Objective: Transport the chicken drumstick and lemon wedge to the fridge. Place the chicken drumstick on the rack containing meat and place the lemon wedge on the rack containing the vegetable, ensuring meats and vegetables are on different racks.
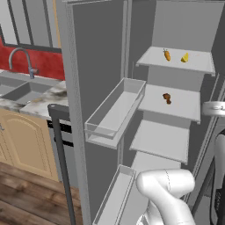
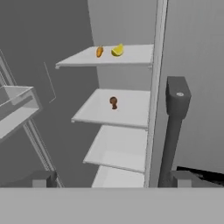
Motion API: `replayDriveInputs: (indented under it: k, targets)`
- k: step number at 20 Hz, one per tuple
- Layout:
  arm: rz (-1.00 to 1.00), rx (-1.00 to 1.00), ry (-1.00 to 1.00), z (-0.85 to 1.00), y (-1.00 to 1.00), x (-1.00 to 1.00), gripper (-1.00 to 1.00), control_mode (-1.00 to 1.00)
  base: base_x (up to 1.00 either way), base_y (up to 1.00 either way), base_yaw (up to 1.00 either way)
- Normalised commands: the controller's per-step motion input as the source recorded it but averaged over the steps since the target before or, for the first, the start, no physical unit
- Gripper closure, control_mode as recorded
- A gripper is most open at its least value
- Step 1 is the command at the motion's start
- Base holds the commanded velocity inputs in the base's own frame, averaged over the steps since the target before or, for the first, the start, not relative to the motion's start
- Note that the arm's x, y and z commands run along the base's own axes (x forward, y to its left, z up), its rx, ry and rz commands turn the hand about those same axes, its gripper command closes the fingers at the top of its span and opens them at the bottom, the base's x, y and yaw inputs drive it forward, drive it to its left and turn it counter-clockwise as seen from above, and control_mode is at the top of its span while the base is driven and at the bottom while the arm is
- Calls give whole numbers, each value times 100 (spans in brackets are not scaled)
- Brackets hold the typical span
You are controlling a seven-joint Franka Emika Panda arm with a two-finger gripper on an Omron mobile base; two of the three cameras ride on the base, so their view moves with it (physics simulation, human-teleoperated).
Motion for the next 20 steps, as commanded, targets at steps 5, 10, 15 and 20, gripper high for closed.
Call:
replayDriveInputs:
  k: [5, 10, 15, 20]
  targets:
    - [0, 0, 0, -8, 26, 0, -100, -100, 0, 0, 0]
    - [1, 0, 0, -1, 5, 0, -100, -100, 0, 0, 0]
    - [1, 0, 0, -1, 21, -21, -100, 100, -20, 8, 0]
    - [0, 0, 0, 0, 0, 0, -100, 100, -100, 44, 5]
